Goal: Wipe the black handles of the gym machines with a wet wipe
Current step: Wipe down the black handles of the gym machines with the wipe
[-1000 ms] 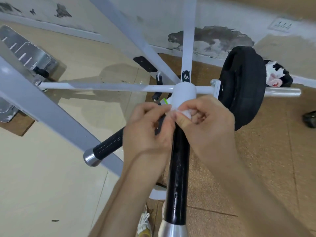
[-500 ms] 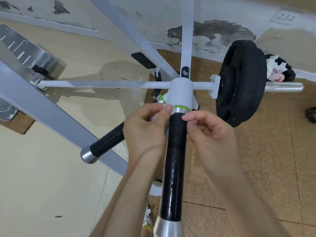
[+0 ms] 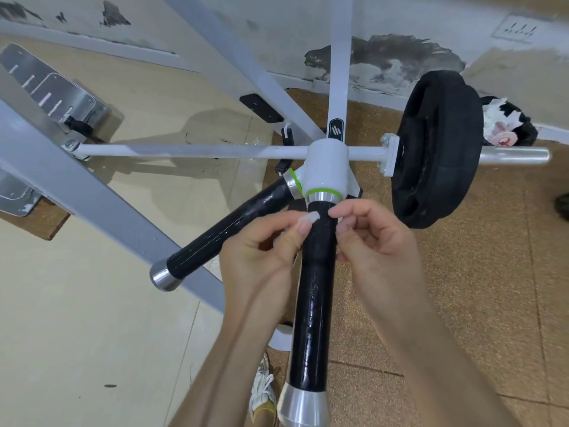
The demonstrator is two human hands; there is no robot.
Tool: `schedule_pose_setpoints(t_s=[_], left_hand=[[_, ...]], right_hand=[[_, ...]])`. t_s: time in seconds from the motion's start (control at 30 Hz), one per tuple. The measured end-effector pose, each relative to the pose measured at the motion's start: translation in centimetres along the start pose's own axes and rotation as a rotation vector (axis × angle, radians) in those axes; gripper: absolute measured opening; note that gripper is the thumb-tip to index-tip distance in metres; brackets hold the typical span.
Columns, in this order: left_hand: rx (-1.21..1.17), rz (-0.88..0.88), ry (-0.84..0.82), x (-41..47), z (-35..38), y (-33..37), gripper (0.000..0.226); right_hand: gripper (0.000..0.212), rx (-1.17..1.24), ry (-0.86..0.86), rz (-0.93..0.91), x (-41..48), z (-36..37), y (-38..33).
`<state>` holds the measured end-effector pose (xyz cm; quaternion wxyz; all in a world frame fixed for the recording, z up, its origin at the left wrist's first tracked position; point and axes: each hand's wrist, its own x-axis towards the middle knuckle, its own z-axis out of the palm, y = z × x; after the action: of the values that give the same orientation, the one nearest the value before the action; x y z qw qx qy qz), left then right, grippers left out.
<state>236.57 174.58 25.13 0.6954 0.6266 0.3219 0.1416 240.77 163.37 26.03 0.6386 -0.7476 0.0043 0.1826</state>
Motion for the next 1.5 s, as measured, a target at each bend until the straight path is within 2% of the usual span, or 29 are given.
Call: schedule_pose_setpoints(t_s=[0.13, 0.2, 0.33, 0.5, 0.6, 0.7, 0.9, 1.0, 1.1, 1.2, 1.37, 1.5], left_hand=[[0.071, -0.001, 0.064, 1.8, 1.4, 0.3, 0.025], [0.092, 0.020, 0.103, 2.0, 1.8, -0.1, 0.023], [0.093, -0.012, -0.031, 0.0, 0.1, 0.1, 0.017], [0.206, 0.033, -0.029, 1.6, 0.2, 0.0, 0.021], [0.076, -0.006, -0.088, 1.5, 0.0, 0.1, 0.013], [0.041, -0.004, -0.182, 0.1, -1.6, -0.4, 0.018], [0.030, 0.009, -0.088, 0.8, -0.2, -0.4, 0.014], [0.002, 0.001, -0.183, -0.3, -0.7, -0.7, 0.016], [-0.008, -0.047, -0.304, -1.0, -2.8, -0.8, 0.028], [0.044, -0.034, -0.247, 0.0, -2.7, -0.2, 0.025], [-0.072, 0.000, -0.088, 0.7, -0.3, -0.4, 0.015], [-0.009, -0.007, -0.111, -2.0, -2.4, -1.3, 0.018]], right_hand=[[0.021, 0.012, -0.017, 0.006, 0.0, 0.2, -0.1], [0.020, 0.017, -0.024, 0.013, -0.1, 0.0, -0.1], [0.021, -0.023, -0.075, 0.001, -0.6, -0.4, 0.0], [0.028, -0.037, -0.057, 0.007, -1.3, -0.2, 0.2], [0.030, -0.065, -0.065, 0.012, -1.4, -0.3, 0.2], [0.029, -0.081, -0.078, 0.008, -1.6, -0.4, 0.1], [0.031, -0.116, -0.055, -0.006, -1.7, -0.4, 0.2], [0.041, -0.196, -0.070, -0.032, -1.9, -0.7, 0.0], [0.053, -0.360, -0.138, -0.091, -1.7, -1.3, -0.7], [0.057, -0.470, -0.175, -0.133, -1.2, -1.9, -1.1], [0.066, -0.618, -0.275, -0.176, -2.3, -1.9, -1.1], [0.082, -0.629, -0.389, -0.118, -3.4, -2.1, -1.3]])
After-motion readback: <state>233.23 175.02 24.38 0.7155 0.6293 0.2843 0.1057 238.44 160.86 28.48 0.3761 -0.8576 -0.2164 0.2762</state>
